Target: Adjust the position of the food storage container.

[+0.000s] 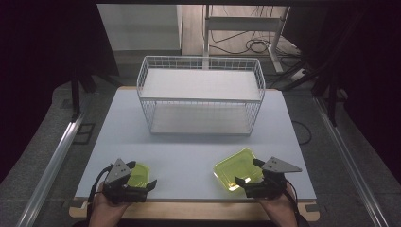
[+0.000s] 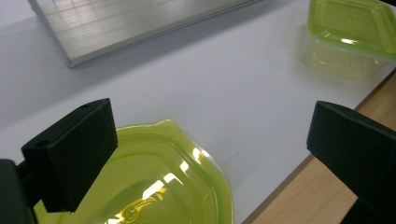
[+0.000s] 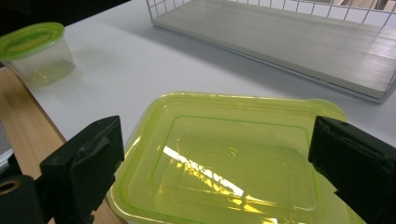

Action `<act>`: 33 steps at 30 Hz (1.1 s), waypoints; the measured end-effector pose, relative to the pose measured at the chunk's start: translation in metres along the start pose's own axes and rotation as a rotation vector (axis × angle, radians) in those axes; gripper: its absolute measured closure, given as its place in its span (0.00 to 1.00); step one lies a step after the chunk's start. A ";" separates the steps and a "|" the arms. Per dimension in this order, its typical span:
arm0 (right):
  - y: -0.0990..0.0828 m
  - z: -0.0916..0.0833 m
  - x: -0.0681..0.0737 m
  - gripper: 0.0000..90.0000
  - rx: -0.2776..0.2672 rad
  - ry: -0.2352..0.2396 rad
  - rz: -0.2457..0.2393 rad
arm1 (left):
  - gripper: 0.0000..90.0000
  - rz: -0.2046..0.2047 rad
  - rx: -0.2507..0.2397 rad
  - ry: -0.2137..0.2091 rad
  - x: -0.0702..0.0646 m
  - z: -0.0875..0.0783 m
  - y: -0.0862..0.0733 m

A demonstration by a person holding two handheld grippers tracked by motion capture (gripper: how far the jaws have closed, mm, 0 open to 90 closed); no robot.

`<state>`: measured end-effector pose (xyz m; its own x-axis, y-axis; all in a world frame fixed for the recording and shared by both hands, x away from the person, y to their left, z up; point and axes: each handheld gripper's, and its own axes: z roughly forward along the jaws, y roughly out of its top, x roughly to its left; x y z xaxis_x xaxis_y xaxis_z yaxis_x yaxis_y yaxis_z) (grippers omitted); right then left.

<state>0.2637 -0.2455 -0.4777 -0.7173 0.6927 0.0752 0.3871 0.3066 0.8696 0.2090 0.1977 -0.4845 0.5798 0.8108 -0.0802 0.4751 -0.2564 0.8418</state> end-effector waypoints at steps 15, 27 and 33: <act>-0.002 0.003 -0.002 0.08 0.023 -0.008 0.015 | 0.10 0.081 0.030 -0.019 -0.014 0.006 0.000; -0.005 0.006 -0.002 0.09 0.041 -0.029 -0.005 | 0.29 0.073 0.035 -0.079 -0.013 0.002 0.001; -0.006 0.006 -0.004 0.09 0.052 -0.034 0.011 | 0.60 0.088 0.044 -0.129 -0.018 -0.002 0.003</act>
<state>0.2681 -0.2461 -0.4865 -0.6929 0.7178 0.0676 0.4253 0.3312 0.8423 0.1987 0.1834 -0.4801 0.6993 0.7106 -0.0775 0.4457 -0.3486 0.8245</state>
